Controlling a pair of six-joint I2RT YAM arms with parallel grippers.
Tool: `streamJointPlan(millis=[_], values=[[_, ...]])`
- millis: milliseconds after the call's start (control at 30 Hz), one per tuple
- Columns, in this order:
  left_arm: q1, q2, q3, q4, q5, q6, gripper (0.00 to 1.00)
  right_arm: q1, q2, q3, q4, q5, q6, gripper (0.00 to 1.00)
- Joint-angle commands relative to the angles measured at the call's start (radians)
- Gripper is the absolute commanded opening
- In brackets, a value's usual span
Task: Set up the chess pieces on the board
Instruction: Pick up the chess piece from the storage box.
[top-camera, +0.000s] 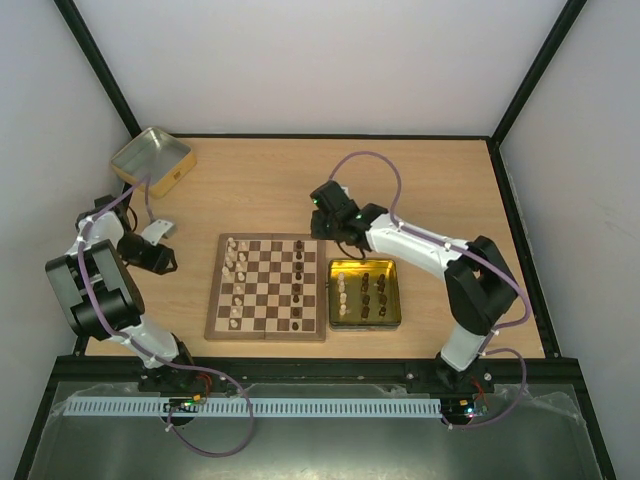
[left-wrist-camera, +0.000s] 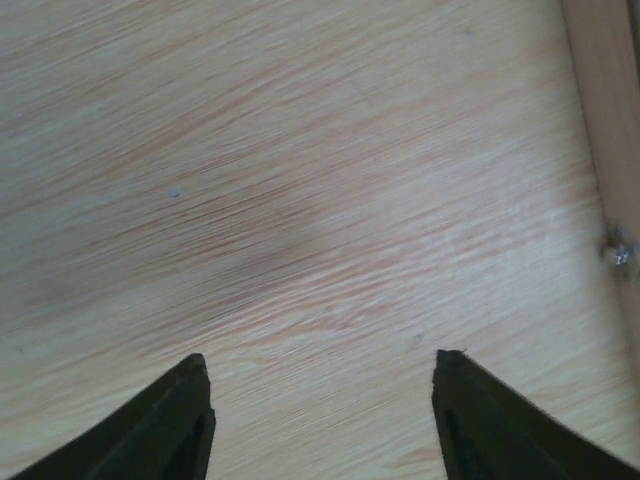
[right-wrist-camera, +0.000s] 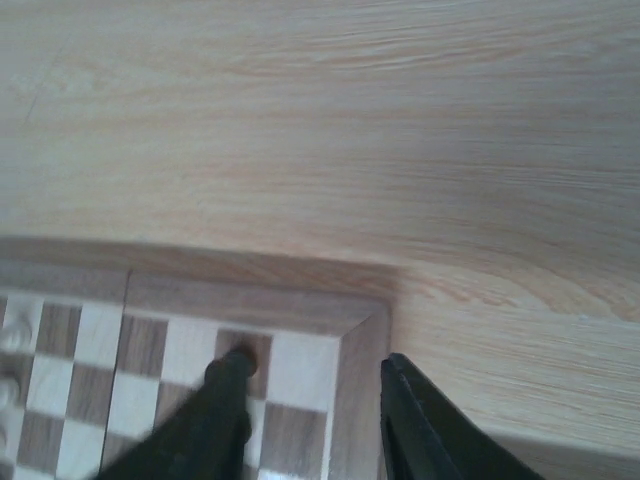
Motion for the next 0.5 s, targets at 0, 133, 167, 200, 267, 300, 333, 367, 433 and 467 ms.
streamJointPlan(millis=[0,133,167,200,267,300,333,367,433,467], values=[[-0.007,-0.01,0.024,0.029,0.008,-0.023,0.68,0.101,-0.063,-0.014,-0.032,0.094,0.012,0.41],[-0.015,-0.002,0.021,0.091,0.029,-0.072,0.81,0.116,-0.106,-0.078,0.006,0.052,0.064,0.62],[-0.019,0.002,0.019,0.099,0.037,-0.082,0.85,0.117,-0.111,-0.082,0.005,0.049,0.073,0.63],[-0.024,0.007,0.015,0.104,0.046,-0.09,0.92,0.117,-0.116,-0.082,0.005,0.047,0.077,0.64],[-0.03,0.011,0.004,0.116,0.059,-0.102,0.99,0.126,-0.119,-0.071,-0.002,0.051,0.08,0.66],[-0.032,0.01,-0.003,0.124,0.061,-0.108,0.99,0.132,-0.117,-0.061,-0.006,0.057,0.079,0.67],[-0.034,0.006,-0.01,0.133,0.061,-0.114,0.99,0.139,-0.11,-0.048,-0.017,0.066,0.078,0.67],[-0.035,-0.001,-0.017,0.139,0.06,-0.119,0.99,0.144,-0.1,-0.028,-0.039,0.078,0.079,0.67],[-0.036,-0.016,-0.024,0.146,0.054,-0.124,0.99,0.154,-0.08,0.008,-0.09,0.098,0.073,0.65],[-0.036,-0.026,-0.026,0.147,0.05,-0.131,0.99,0.158,-0.073,0.021,-0.112,0.11,0.071,0.65]])
